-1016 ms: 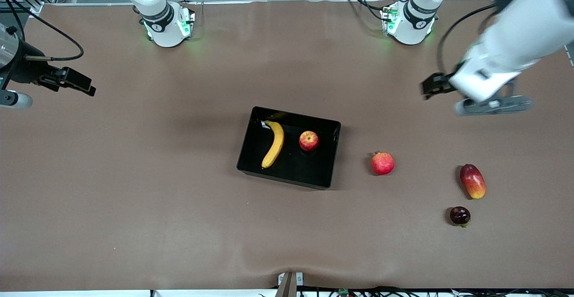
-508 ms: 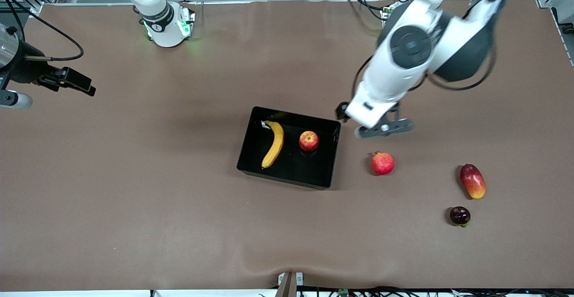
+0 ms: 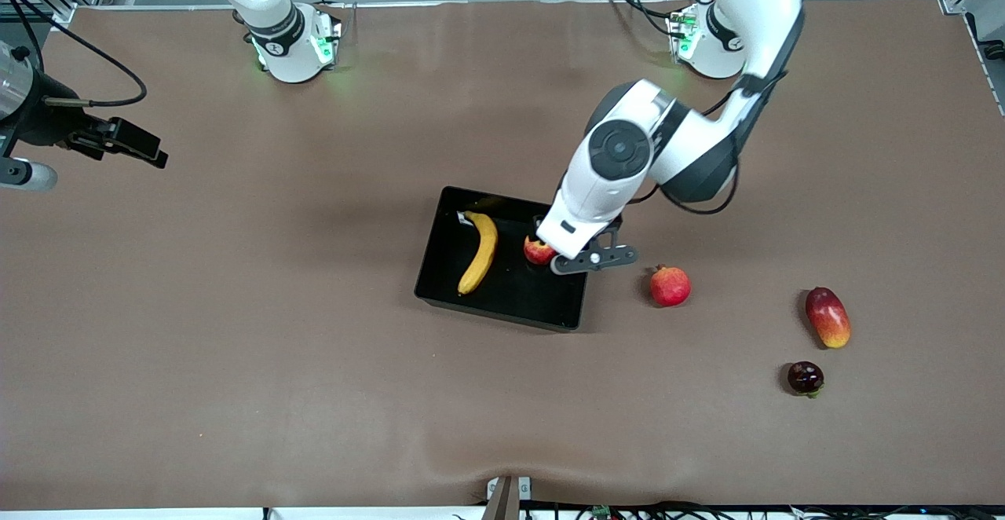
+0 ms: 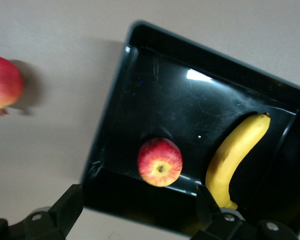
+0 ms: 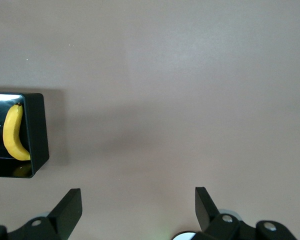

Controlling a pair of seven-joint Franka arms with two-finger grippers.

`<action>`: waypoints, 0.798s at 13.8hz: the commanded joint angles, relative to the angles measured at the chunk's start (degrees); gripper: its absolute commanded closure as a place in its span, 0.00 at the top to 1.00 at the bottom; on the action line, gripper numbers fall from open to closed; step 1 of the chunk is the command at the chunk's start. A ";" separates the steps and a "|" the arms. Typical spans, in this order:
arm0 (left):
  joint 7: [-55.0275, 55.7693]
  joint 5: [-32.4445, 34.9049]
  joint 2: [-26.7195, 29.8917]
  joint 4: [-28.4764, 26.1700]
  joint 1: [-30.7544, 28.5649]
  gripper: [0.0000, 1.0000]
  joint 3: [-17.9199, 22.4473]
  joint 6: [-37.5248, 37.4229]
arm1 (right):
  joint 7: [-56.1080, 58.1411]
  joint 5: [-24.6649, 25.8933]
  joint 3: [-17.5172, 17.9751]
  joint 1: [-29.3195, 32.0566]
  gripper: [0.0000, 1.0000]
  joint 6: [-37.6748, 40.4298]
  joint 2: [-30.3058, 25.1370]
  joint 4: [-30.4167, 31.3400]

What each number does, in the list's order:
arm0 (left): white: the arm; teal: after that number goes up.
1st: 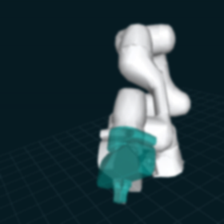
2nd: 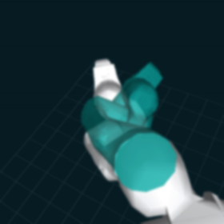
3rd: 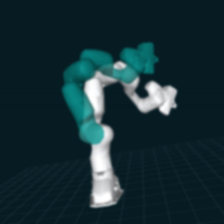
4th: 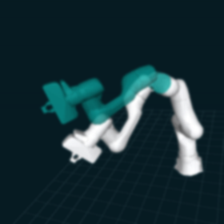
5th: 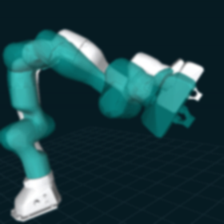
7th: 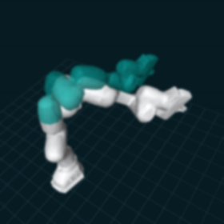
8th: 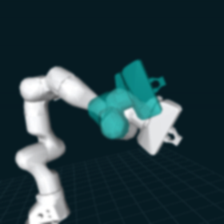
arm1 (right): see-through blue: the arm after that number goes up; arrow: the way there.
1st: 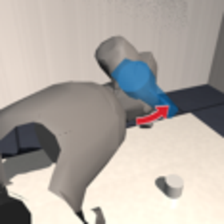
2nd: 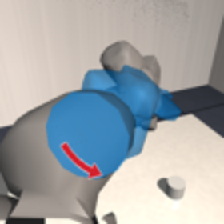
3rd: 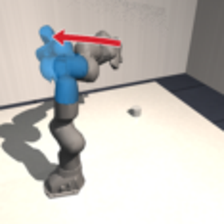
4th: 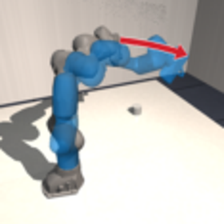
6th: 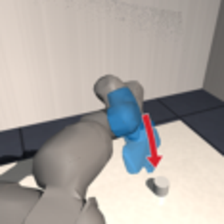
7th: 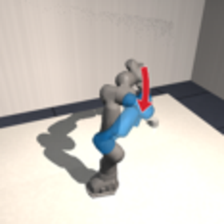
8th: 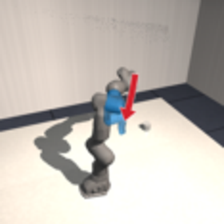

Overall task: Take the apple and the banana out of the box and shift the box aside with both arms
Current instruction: 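Lower the left gripper and grasp the red apple in the tray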

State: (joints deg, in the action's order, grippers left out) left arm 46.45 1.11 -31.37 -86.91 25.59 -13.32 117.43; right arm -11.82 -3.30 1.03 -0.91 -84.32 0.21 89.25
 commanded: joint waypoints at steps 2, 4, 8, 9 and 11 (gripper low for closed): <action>5.84 2.48 -4.13 1.48 2.44 1.00 0.40 2.27 | -1.18 0.75 0.03 -0.23 1.00 0.12 -0.74 0.48; 7.94 4.24 -5.98 1.39 2.71 1.00 0.40 3.32 | -1.18 0.75 0.03 -0.23 1.00 0.12 -0.65 0.48; 13.04 6.79 -9.23 1.13 4.29 1.00 0.58 6.41 | -1.18 0.75 0.03 -0.14 1.00 0.21 -0.74 0.48; 13.75 7.15 -10.11 1.13 4.29 1.00 0.58 6.41 | -1.18 0.75 0.03 -0.14 1.00 0.30 -0.74 0.48; 14.10 7.33 -11.17 1.04 4.82 1.00 0.58 6.84 | -1.18 0.75 0.03 -0.14 1.00 0.65 -0.83 0.92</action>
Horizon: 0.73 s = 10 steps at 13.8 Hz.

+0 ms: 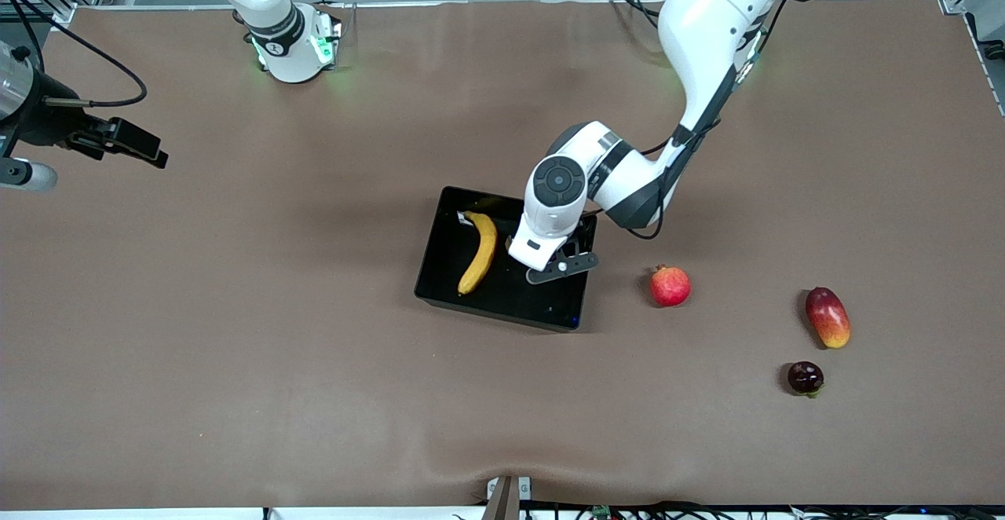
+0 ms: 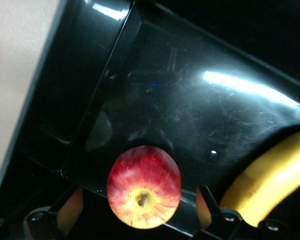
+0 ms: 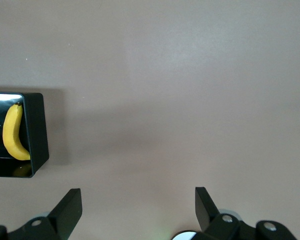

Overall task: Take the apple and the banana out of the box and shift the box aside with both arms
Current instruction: 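Lower the left gripper and grasp the red apple in the tray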

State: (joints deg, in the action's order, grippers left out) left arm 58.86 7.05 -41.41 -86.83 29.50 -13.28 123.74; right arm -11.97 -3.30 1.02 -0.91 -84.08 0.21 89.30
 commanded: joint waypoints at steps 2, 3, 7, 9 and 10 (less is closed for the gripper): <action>1.87 1.39 -2.01 0.96 1.08 1.00 0.54 0.62 | -1.12 0.75 0.03 -0.06 1.00 0.32 -0.83 1.13; 1.87 1.48 -2.45 0.96 1.08 1.00 0.54 0.71 | -1.13 0.75 0.03 -0.06 1.00 0.32 -0.83 1.14; 1.69 2.18 -2.37 1.13 1.17 0.50 0.54 0.62 | -1.21 0.75 0.03 -0.14 1.00 -0.38 -0.83 2.37; 1.52 2.35 -2.10 1.57 1.26 0.00 0.63 0.71 | -1.21 0.75 0.03 -0.23 1.00 -0.47 -0.92 2.54; 1.43 2.88 -1.84 1.75 1.17 0.00 0.54 0.71 | -1.21 0.75 0.03 -0.23 1.00 -0.64 -0.92 2.80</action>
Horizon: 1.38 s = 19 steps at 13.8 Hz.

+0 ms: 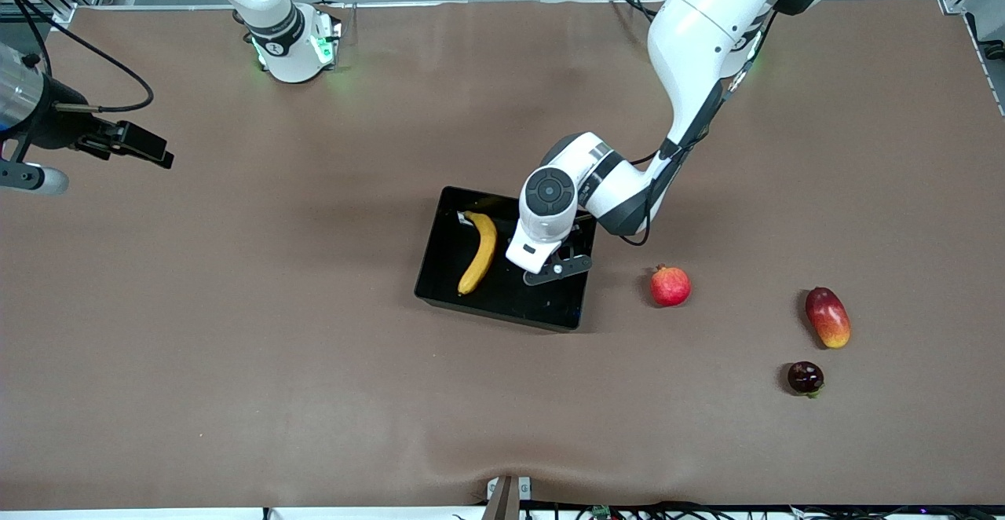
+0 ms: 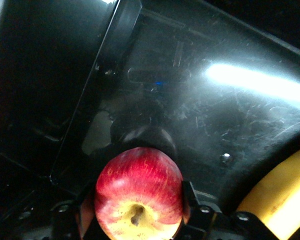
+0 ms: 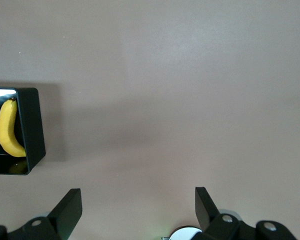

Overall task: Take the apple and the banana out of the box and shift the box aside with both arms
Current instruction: 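Lower the left gripper and grasp the red apple in the tray, then lift the apple out and lower it beside the other red apple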

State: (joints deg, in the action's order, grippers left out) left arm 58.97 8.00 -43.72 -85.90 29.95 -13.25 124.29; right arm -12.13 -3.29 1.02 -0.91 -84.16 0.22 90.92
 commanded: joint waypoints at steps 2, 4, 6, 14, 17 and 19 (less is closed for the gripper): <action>1.58 3.42 2.31 1.43 0.73 0.00 0.51 0.07 | -1.05 0.74 0.04 -0.32 1.00 -0.92 -0.84 1.19; 1.41 3.43 5.91 1.43 0.03 0.00 0.51 0.07 | -1.05 0.74 0.04 -0.32 1.00 -1.36 -0.84 1.19; 1.06 3.34 10.65 1.43 -1.46 0.00 0.60 -0.98 | -1.05 0.74 0.04 -0.49 1.00 -1.54 -0.75 1.19; -2.61 2.55 21.13 1.17 -13.58 0.00 0.16 -9.23 | -0.96 0.74 0.04 -1.11 1.00 -2.94 -0.05 1.19; -11.49 -0.52 21.13 0.91 -18.59 0.00 0.07 -13.36 | -1.05 0.74 0.04 -1.81 1.00 -3.47 0.04 1.19; -15.54 -0.70 21.13 -0.32 -21.58 0.00 0.07 -16.00 | -1.05 0.74 0.04 -1.81 1.00 -3.38 0.04 1.27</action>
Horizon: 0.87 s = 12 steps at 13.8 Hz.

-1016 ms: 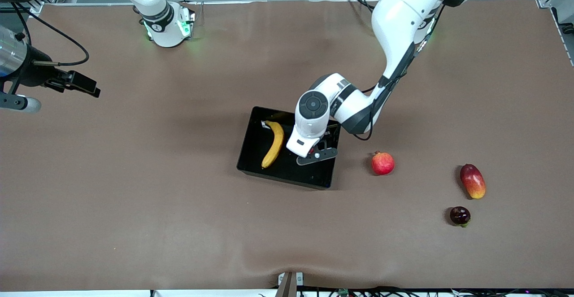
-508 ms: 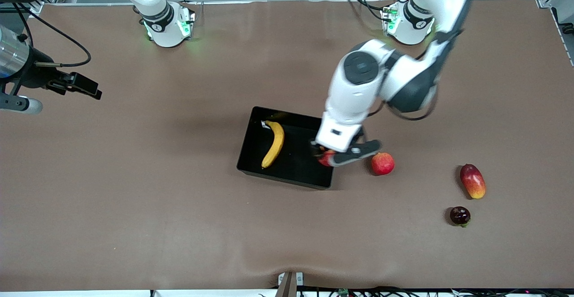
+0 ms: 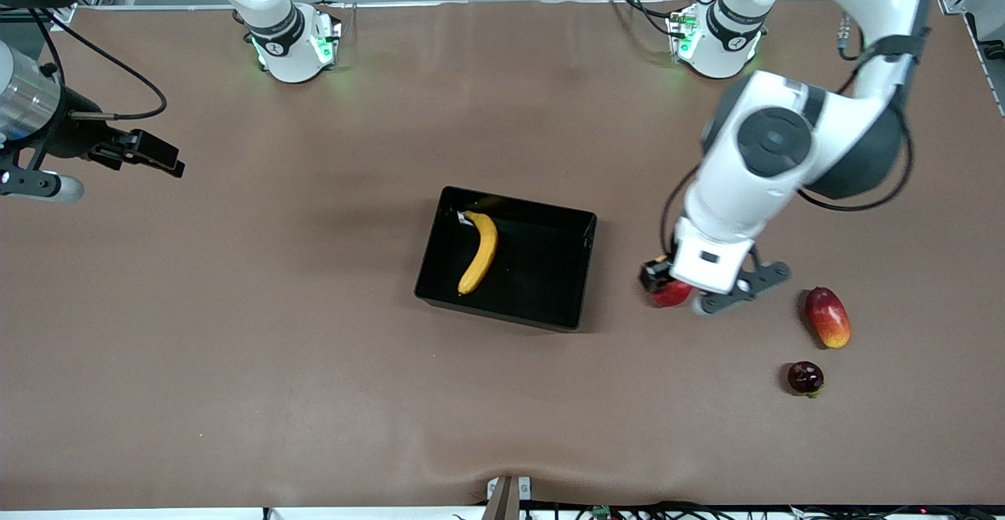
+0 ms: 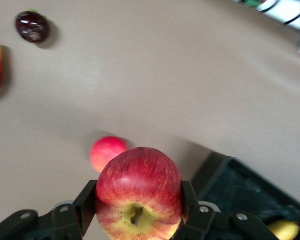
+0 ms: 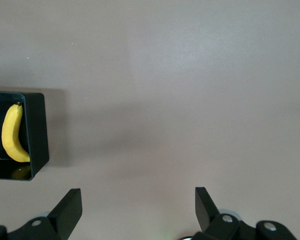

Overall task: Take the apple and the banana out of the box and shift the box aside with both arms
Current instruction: 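Lift the apple out and lower it beside the other red apple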

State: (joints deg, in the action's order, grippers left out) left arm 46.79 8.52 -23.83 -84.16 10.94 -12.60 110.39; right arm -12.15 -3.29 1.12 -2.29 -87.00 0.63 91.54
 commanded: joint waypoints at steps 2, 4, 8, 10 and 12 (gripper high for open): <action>-4.68 -1.14 1.16 -4.33 -5.04 0.00 -0.58 -2.11 | -1.03 0.74 -0.06 -0.26 1.00 -0.54 -0.37 0.66; -7.40 -0.70 0.98 -8.01 -8.46 0.00 -0.58 -1.15 | -1.12 0.74 -0.06 -0.35 1.00 -0.36 -0.37 0.66; -13.56 -0.17 1.68 -18.82 -14.10 0.00 -0.50 8.41 | -1.12 0.74 -0.06 -0.44 1.00 -0.54 -0.46 0.66; -15.84 -0.17 1.42 -23.40 -16.03 0.00 -0.49 13.94 | -1.03 0.74 -0.06 0.00 1.00 -0.36 -0.46 0.93; -16.38 -0.17 0.72 -26.48 -16.65 0.00 -0.49 19.13 | -1.12 0.74 -0.06 -0.26 1.00 -0.62 -0.46 0.93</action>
State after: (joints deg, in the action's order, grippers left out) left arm 31.24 8.24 -24.37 -106.66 -5.05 -12.57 125.23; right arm -12.24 -3.29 0.99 -2.33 -87.07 0.63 91.96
